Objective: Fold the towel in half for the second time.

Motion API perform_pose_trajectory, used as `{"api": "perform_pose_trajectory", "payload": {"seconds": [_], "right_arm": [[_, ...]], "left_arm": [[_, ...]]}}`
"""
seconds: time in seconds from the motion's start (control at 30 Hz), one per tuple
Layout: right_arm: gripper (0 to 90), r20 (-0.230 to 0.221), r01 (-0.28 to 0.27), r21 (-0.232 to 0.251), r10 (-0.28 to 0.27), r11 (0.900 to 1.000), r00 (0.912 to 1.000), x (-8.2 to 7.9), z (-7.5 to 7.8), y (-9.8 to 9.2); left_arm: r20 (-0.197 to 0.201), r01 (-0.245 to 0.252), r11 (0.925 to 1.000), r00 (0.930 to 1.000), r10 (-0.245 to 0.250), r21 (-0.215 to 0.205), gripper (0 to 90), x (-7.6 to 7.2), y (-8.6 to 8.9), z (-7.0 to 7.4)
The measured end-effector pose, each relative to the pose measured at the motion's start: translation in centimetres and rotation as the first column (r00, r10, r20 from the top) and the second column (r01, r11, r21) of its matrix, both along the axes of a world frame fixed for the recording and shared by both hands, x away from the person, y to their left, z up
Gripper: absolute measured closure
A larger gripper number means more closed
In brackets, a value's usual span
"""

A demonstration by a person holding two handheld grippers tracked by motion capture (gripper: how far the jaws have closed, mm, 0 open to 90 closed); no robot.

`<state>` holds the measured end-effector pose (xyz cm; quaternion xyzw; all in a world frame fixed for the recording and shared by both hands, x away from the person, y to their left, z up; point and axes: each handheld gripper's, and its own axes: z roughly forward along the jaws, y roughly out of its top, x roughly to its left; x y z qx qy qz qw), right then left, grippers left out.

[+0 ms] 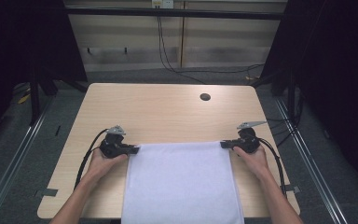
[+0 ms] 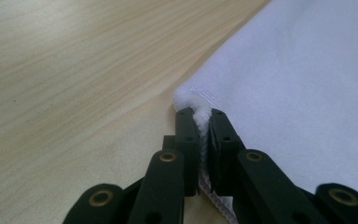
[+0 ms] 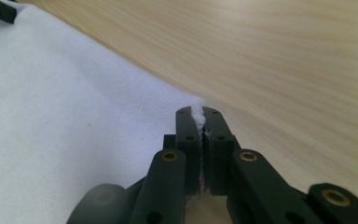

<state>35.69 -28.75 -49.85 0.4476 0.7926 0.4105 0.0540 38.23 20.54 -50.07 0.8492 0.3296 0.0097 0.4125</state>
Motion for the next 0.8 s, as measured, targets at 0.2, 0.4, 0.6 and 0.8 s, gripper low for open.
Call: {"api": "perform_pose_trajectory", "payload": {"seconds": [0.2, 0.4, 0.6, 0.8], "right_arm": [[86.3, 0.049, 0.021, 0.054, -0.024, 0.998, 0.9985, -0.2, 1.6, -0.4], [86.8, 0.095, 0.032, 0.089, -0.04, 0.996, 0.9947, 0.1, 3.7, -0.7], [86.9, 0.128, 0.035, 0.098, -0.048, 0.995, 0.9906, 0.7, 5.9, -1.1], [86.9, 0.159, 0.038, 0.093, -0.052, 0.995, 0.9859, 1.6, 7.7, -1.5]], "left_arm": [[0.034, -0.041, 0.9968, 0.9985, 0.044, -0.069, 84.7, -0.1, 0.8, 1.5], [0.067, -0.049, 0.9933, 0.9962, 0.056, -0.105, 84.9, 1.0, 0.4, 3.7], [0.106, -0.044, 0.9915, 0.9928, 0.057, -0.122, 84.9, 1.7, 0.2, 6.1], [0.116, -0.062, 0.9857, 0.99, 0.08, -0.157, 84.8, 2.5, 0.4, 7.3]]}}
